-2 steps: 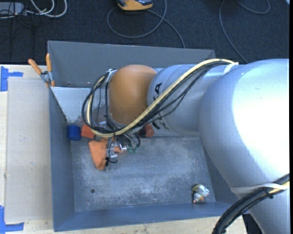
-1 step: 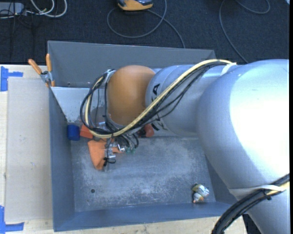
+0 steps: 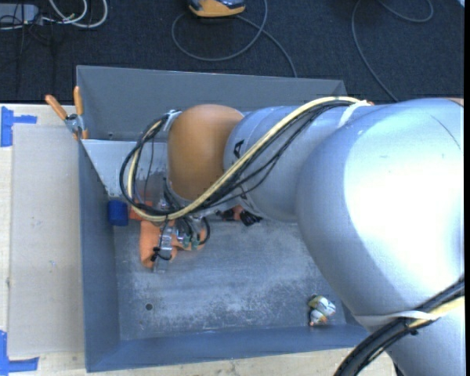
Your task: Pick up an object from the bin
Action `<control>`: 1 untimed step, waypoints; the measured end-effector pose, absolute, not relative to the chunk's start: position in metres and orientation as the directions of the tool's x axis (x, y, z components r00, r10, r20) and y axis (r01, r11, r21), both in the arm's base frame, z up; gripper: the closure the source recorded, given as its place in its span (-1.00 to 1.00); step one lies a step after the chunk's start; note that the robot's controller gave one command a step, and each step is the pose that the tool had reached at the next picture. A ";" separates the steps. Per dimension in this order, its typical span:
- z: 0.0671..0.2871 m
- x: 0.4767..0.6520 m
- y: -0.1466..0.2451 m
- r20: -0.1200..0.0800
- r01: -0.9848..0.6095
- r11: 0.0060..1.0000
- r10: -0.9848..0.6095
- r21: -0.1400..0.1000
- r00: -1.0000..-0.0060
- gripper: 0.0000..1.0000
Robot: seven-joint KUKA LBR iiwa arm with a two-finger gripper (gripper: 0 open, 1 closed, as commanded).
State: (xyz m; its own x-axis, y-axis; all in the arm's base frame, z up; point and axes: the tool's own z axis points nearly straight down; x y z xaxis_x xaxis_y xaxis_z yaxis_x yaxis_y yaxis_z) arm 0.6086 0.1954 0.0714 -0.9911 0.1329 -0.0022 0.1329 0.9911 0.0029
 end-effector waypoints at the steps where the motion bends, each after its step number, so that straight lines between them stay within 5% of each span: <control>1: 0.071 0.611 0.199 -0.003 0.007 1.000 0.007 0.002 -1.000 -1.00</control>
Offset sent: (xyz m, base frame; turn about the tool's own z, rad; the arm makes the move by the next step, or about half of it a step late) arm -0.0183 0.0275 -0.0014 -0.1732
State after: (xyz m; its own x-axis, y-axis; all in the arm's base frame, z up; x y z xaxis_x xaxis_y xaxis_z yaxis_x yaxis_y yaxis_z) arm 0.6113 0.1988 0.0708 -1.0000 0.0070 -0.0029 0.0070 1.0000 0.0019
